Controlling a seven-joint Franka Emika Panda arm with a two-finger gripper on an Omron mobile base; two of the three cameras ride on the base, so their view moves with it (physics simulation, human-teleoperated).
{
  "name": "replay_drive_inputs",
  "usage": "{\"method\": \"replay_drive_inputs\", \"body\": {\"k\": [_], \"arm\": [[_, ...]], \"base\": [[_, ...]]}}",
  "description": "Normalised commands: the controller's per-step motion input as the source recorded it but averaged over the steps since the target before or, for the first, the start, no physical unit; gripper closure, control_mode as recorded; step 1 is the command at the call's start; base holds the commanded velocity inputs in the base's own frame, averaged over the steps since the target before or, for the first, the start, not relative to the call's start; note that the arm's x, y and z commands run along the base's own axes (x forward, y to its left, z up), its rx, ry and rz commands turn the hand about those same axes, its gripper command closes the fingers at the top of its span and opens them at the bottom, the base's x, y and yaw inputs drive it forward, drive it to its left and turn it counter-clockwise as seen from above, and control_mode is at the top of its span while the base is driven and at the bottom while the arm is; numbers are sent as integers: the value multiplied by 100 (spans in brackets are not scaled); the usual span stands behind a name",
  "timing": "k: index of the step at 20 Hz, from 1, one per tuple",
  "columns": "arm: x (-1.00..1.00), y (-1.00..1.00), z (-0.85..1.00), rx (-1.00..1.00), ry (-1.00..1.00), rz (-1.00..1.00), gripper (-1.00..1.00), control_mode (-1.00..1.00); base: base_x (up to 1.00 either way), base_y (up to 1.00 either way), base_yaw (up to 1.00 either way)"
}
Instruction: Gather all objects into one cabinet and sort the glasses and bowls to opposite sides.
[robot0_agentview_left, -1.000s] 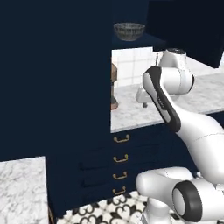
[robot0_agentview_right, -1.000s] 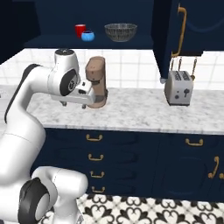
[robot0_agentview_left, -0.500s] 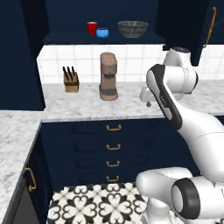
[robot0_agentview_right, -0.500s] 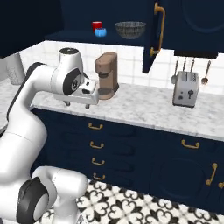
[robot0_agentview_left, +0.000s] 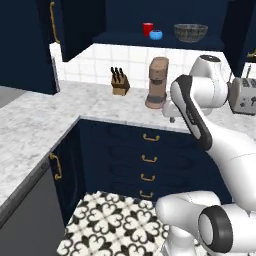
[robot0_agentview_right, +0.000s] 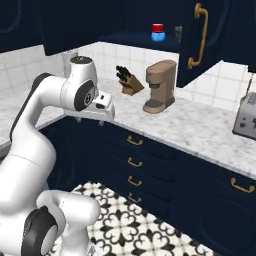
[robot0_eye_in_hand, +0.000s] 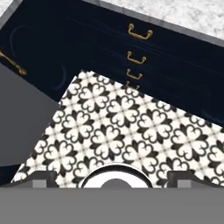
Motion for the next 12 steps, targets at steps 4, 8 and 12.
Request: {"method": "replay_drive_inputs", "body": {"k": [4,8,12], "arm": [[0,0,0,0,0,0,-100,100],[0,0,0,0,0,0,-100,100],[0,0,0,0,0,0,-100,100]], "base": [[-12,-22,58],[-2,-11,65],[0,-13,67]]}}
